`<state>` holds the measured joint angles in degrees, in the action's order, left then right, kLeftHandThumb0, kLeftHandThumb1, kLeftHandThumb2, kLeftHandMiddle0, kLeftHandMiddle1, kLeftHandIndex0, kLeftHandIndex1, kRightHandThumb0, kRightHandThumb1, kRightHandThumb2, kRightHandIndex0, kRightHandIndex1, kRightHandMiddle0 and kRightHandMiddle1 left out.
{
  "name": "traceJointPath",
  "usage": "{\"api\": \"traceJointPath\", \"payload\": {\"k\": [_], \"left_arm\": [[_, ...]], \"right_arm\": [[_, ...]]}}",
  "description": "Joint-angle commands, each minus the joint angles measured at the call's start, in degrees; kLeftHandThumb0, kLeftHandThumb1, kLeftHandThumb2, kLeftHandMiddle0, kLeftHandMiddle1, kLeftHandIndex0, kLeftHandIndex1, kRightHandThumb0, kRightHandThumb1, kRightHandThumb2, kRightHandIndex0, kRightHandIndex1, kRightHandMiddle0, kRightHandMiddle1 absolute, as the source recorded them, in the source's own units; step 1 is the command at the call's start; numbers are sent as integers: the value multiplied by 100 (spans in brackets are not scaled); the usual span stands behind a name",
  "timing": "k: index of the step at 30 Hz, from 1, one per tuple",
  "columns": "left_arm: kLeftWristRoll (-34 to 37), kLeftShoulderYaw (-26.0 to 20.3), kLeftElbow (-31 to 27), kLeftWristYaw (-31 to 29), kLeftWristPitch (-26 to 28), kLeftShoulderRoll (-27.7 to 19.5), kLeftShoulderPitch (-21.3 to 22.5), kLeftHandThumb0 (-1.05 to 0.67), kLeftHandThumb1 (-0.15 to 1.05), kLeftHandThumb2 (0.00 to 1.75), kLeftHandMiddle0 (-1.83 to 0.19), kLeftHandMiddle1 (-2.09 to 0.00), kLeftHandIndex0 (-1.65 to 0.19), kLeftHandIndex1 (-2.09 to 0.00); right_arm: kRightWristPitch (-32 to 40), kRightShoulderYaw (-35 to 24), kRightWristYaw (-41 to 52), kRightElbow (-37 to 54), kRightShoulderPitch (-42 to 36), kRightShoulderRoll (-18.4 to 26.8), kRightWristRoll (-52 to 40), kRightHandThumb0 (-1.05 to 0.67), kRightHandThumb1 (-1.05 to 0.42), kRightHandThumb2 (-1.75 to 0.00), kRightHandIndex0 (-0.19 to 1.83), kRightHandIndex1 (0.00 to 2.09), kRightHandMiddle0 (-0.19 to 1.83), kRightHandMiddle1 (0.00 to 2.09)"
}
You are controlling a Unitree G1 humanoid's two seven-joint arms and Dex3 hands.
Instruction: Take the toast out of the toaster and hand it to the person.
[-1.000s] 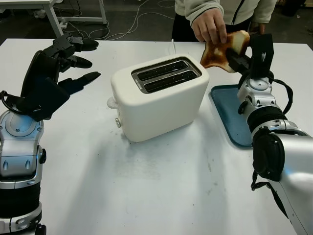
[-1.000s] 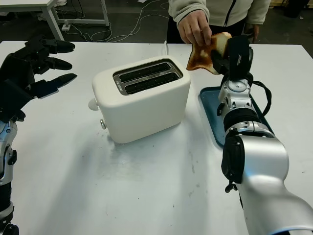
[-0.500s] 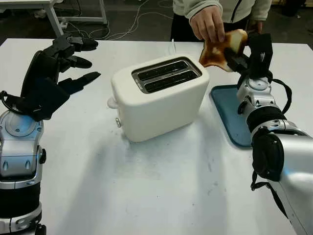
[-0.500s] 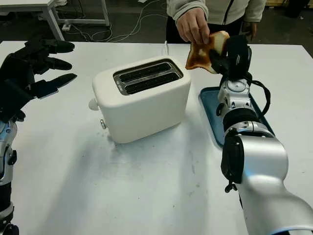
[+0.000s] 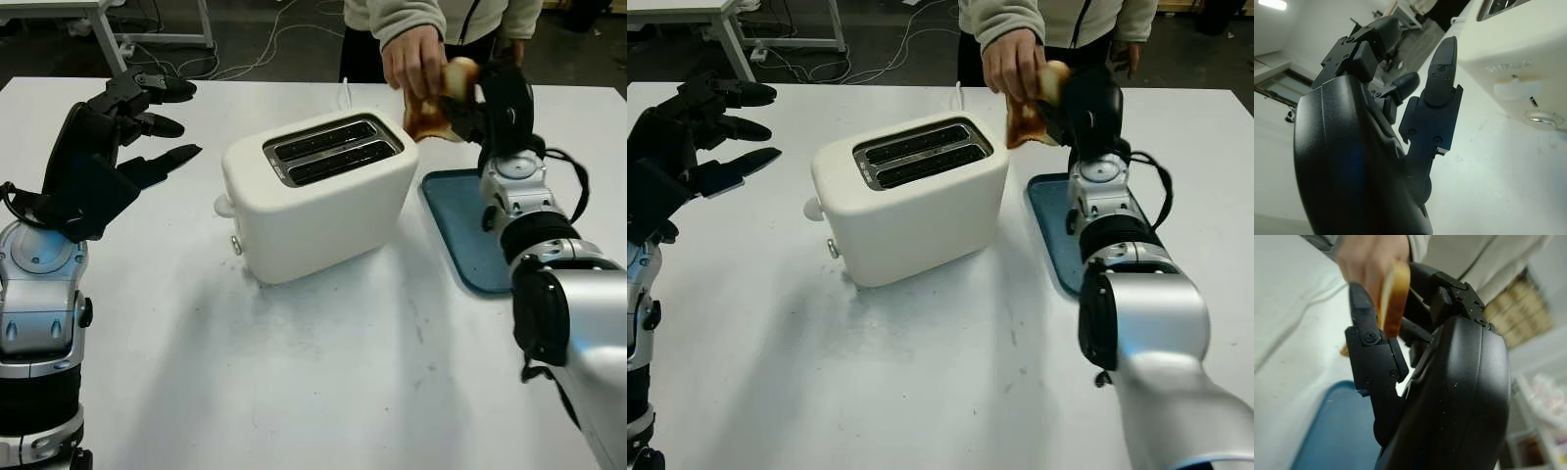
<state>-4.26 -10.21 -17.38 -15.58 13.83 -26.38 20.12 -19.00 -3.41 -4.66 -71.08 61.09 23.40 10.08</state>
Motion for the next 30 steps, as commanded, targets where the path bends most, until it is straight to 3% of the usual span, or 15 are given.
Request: {"api": "traceJointPath", "payload": {"k": [1, 6, 9, 18, 24, 30], "left_arm": [[18, -14, -26, 47, -61, -9, -75, -31, 92, 6, -29, -105, -31, -72], [88, -79, -105, 57, 120, 31, -142, -32, 92, 7, -28, -104, -31, -71], [36, -103, -130, 68, 121, 3, -225, -33, 92, 8, -28, -103, -30, -70], [129, -228, -276, 92, 320, 89, -403, -39, 92, 10, -29, -99, -31, -65], [303, -360, -697, 467, 238, 557, -827, -31, 92, 9, -32, -98, -33, -61], [345, -320, -1350, 1179, 82, 1487, -1661, -32, 92, 20, -31, -84, -33, -47]], "right_arm": [[-334, 101, -36, 203, -279, 141, 95, -59, -84, 0, 2, 8, 6, 2], [-818, 144, -212, 912, -964, 250, 117, -59, -86, -1, 0, 0, 0, 0], [-925, 81, -455, 1936, -1707, 194, 129, -53, -87, -1, 0, 0, 2, 1], [-16, 7, -373, 5375, -3752, -280, -43, -53, -90, -1, 4, 2, 6, 2], [249, 122, 64, 6765, -4834, -794, -459, -57, -92, -5, 1, 0, 3, 0], [370, 505, 340, 7723, -6059, -1452, -763, -49, -92, -23, 0, 0, 1, 0]]}}
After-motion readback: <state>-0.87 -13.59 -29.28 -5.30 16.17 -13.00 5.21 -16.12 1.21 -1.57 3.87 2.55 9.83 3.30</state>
